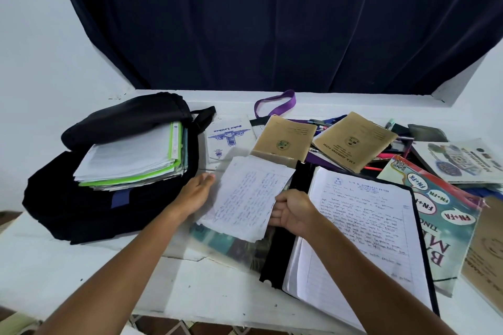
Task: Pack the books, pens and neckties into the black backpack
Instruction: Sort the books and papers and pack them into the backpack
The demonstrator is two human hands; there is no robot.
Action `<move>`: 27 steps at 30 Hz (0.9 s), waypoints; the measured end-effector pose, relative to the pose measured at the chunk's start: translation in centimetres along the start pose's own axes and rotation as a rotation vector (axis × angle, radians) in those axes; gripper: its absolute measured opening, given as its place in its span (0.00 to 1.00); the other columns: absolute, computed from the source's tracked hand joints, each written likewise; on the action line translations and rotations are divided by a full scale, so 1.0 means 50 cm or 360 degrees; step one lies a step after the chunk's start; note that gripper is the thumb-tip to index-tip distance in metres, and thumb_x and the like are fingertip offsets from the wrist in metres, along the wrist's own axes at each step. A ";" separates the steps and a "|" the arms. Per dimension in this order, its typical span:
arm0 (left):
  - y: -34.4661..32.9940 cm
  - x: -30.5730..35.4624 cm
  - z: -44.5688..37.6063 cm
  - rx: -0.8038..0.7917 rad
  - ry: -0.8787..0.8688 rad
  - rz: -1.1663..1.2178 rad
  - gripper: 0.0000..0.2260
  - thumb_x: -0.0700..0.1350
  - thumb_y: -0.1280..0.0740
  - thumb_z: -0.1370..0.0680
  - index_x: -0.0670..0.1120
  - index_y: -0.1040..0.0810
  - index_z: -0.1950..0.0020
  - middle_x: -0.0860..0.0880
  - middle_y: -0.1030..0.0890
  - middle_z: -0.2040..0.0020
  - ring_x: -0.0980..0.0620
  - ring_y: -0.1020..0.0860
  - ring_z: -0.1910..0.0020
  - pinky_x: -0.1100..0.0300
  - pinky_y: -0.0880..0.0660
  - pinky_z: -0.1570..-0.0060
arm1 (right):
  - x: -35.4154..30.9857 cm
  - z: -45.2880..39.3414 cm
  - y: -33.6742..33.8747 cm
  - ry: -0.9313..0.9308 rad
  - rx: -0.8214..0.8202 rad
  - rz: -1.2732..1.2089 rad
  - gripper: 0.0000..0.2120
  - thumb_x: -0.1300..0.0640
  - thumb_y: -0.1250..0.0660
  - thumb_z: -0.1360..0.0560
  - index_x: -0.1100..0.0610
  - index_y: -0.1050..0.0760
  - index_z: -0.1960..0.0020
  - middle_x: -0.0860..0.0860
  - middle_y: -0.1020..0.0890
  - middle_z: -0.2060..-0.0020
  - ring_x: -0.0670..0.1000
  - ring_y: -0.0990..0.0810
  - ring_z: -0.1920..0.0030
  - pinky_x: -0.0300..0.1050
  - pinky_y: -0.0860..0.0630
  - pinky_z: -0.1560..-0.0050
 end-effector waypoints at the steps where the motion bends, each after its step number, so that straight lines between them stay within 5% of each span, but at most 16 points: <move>1: 0.003 0.000 -0.002 0.0009 0.0003 0.0041 0.19 0.51 0.46 0.15 0.44 0.30 0.28 0.47 0.29 0.29 0.48 0.32 0.29 0.58 0.37 0.35 | -0.008 0.000 0.004 0.0052 0.0057 0.0000 0.17 0.65 0.49 0.20 0.68 0.29 0.35 0.66 0.19 0.46 0.63 0.17 0.52 0.54 0.18 0.58; 5: 0.007 -0.005 -0.003 0.0023 0.0027 0.0120 0.19 0.55 0.45 0.16 0.47 0.27 0.30 0.47 0.26 0.32 0.48 0.28 0.32 0.52 0.33 0.32 | -0.014 -0.001 0.001 0.0107 0.0139 -0.0085 0.17 0.55 0.47 0.16 0.64 0.28 0.36 0.64 0.19 0.44 0.63 0.18 0.47 0.57 0.20 0.48; 7: 0.005 -0.012 -0.004 0.0029 0.0057 0.0153 0.17 0.55 0.46 0.16 0.48 0.25 0.35 0.50 0.23 0.41 0.51 0.24 0.42 0.55 0.30 0.41 | -0.009 -0.001 -0.012 -0.0005 0.0085 -0.0190 0.19 0.49 0.46 0.16 0.63 0.28 0.37 0.65 0.21 0.41 0.64 0.21 0.42 0.60 0.24 0.43; 10: 0.003 -0.013 -0.002 0.0031 0.0081 0.0209 0.14 0.55 0.46 0.16 0.50 0.26 0.41 0.54 0.24 0.51 0.55 0.25 0.51 0.60 0.32 0.53 | -0.014 -0.003 -0.014 -0.0074 0.0029 -0.0239 0.23 0.44 0.45 0.18 0.64 0.29 0.40 0.65 0.22 0.43 0.62 0.20 0.48 0.58 0.24 0.49; 15: 0.008 -0.015 -0.008 0.0067 0.0101 0.0449 0.14 0.54 0.46 0.16 0.49 0.26 0.39 0.51 0.25 0.46 0.53 0.27 0.47 0.58 0.34 0.46 | -0.027 -0.008 0.017 0.0038 0.0218 -0.0216 0.26 0.47 0.45 0.17 0.71 0.32 0.35 0.65 0.24 0.45 0.63 0.23 0.46 0.56 0.26 0.46; 20: 0.006 -0.017 -0.011 0.0068 0.0123 0.0570 0.13 0.53 0.46 0.16 0.53 0.26 0.55 0.53 0.23 0.57 0.60 0.26 0.59 0.64 0.32 0.62 | -0.017 -0.005 0.003 -0.0026 0.0193 -0.0315 0.26 0.50 0.45 0.17 0.71 0.36 0.30 0.67 0.27 0.34 0.65 0.27 0.34 0.56 0.28 0.42; 27: 0.010 -0.019 -0.015 0.0055 0.0153 0.0611 0.13 0.55 0.46 0.16 0.51 0.24 0.50 0.51 0.22 0.57 0.56 0.23 0.59 0.62 0.30 0.62 | -0.019 0.004 -0.002 -0.0021 0.0103 -0.0303 0.24 0.51 0.43 0.18 0.69 0.35 0.30 0.65 0.24 0.41 0.62 0.23 0.44 0.56 0.27 0.44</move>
Point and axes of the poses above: each hand's wrist, its own z-axis away from the middle knuckle, its own y-axis out of the back of the hand, x = y × z, the point moved 8 cm from there along -z, towards the middle knuckle
